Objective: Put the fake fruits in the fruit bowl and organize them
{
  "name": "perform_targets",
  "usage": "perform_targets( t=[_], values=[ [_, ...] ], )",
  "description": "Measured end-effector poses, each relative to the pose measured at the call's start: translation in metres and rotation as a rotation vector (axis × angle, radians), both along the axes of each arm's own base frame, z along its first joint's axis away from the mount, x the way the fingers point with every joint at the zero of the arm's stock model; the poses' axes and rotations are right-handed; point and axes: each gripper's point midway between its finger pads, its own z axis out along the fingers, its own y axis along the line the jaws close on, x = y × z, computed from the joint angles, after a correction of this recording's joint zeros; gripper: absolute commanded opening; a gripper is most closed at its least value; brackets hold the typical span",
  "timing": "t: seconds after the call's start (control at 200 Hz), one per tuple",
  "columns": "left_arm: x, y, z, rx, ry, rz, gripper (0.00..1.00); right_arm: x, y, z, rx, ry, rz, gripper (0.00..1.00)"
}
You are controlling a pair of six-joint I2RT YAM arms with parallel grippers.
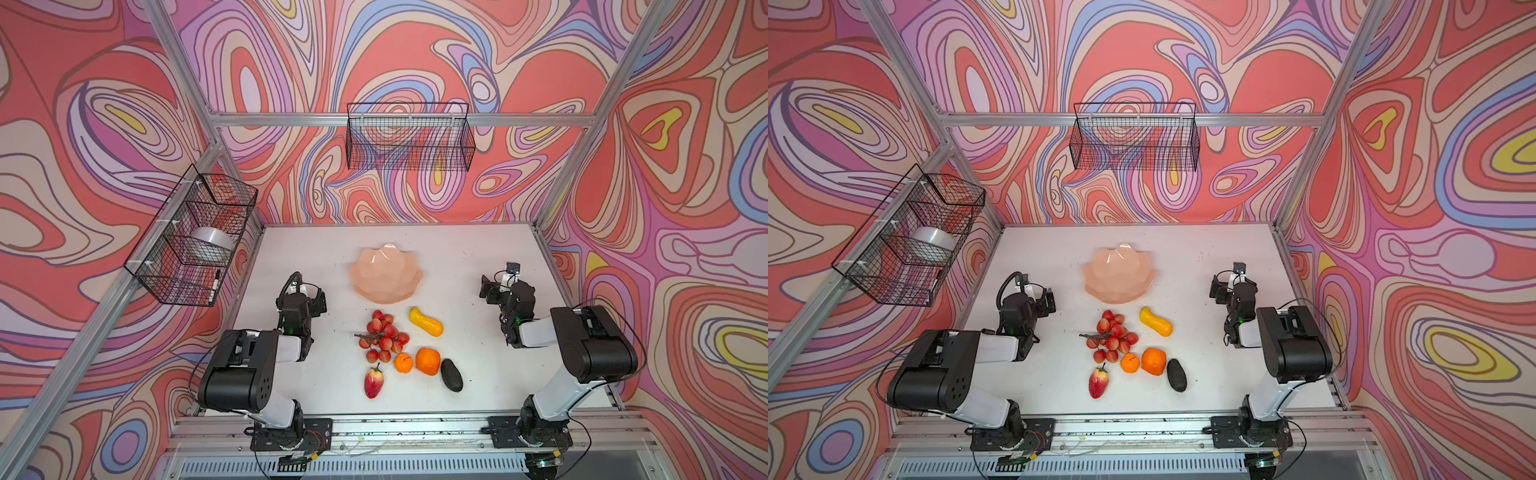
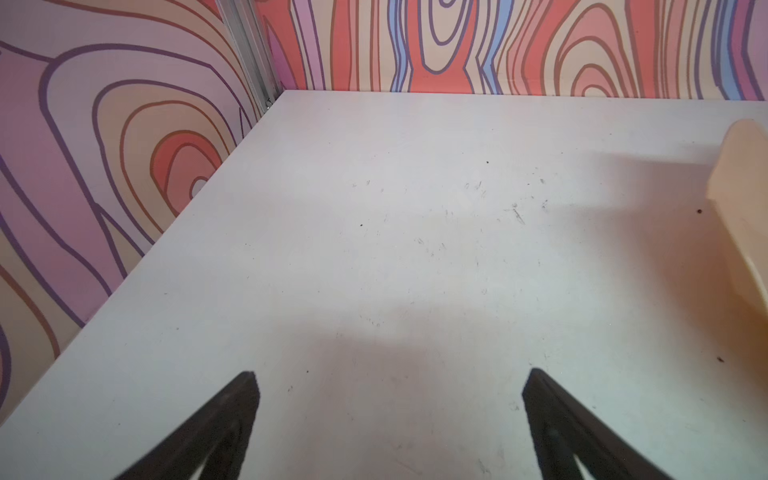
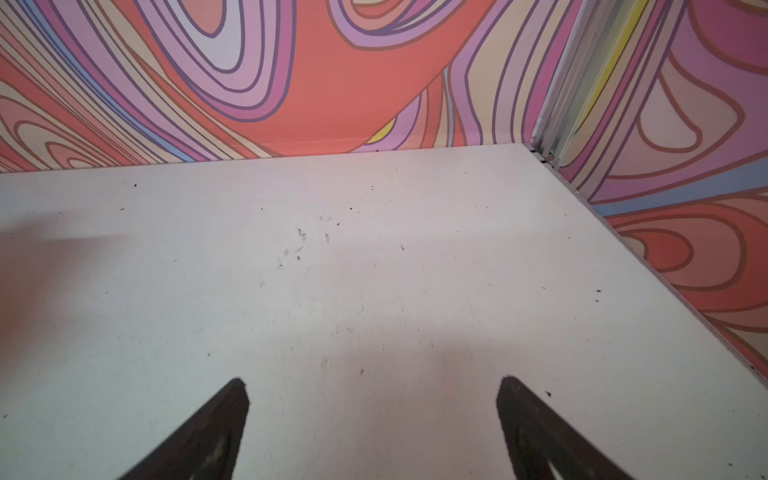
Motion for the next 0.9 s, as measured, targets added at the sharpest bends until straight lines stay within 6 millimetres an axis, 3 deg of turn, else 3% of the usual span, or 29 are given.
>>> perform_targets(
  t=[0.896],
  values=[
    [0.0000, -0.0001, 0.0000, 0.000, 0.000, -0.001, 0.99, -0.0009, 0.0010, -0.0033, 0.002, 0.014, 0.007, 0.98]
  ],
)
